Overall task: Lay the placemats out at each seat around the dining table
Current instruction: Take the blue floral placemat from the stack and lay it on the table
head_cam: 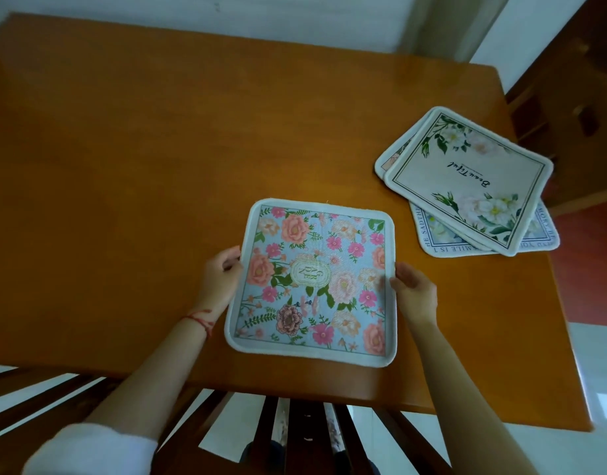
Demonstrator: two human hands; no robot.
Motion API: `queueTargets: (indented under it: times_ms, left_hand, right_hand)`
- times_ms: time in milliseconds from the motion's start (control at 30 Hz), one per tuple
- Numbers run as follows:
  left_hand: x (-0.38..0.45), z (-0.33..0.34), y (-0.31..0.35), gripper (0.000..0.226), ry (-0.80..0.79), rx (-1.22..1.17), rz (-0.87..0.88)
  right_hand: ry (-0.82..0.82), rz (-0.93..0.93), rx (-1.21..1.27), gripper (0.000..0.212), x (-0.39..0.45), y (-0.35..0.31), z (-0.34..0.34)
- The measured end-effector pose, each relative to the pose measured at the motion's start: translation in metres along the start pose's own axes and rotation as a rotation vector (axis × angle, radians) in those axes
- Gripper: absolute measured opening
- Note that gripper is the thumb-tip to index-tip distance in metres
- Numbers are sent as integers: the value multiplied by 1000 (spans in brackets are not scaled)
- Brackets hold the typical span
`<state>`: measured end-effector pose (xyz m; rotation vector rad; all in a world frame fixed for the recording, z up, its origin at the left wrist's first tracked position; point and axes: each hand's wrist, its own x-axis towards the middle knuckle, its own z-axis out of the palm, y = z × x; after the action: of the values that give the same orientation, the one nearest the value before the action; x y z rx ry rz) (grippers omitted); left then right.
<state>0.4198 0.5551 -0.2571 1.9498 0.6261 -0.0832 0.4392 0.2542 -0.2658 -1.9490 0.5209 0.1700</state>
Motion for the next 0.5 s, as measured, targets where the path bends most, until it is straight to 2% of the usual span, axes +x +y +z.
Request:
queueTargets:
  times_ms: [267,500]
  left_hand:
    - [-2,6,2,31,23,26,9]
    - [-34,14,-17,32,110,-122,-106]
  right_hand:
    - [-22,-38,-29,30,10,0,5]
    - [-84,-53,-80,36,37,-17,17]
